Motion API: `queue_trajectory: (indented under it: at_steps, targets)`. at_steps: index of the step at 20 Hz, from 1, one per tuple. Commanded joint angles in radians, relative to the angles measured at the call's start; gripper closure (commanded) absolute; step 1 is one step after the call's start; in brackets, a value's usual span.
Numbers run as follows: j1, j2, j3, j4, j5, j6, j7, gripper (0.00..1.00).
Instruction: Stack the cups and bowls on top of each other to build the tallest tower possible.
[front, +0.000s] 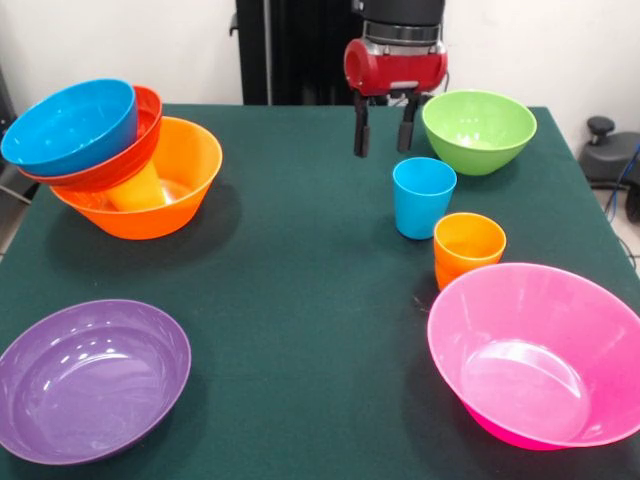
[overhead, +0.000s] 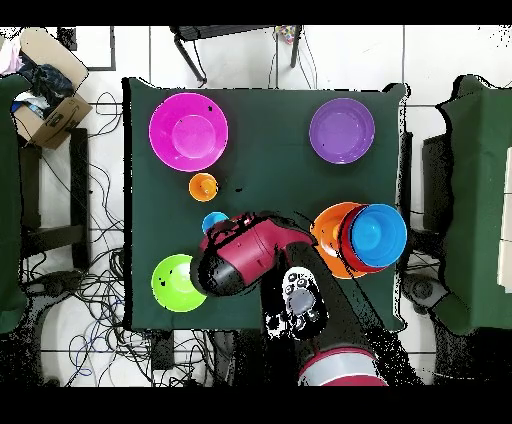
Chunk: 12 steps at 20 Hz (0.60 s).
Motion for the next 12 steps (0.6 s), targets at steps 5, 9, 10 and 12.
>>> queue_trajectory:
  at_steps: [5, 9, 10, 12]
  targets:
    - [0.053, 0.123, -0.122, -0.130, 0.016, -0.115, 0.176, 0.00]
    - [0.063, 0.136, -0.133, -0.136, 0.042, -0.127, 0.168, 0.00]
    - [0.068, 0.131, -0.136, -0.128, 0.050, -0.129, 0.170, 0.00]
    - [0.075, 0.125, -0.136, -0.116, 0.066, -0.128, 0.171, 0.00]
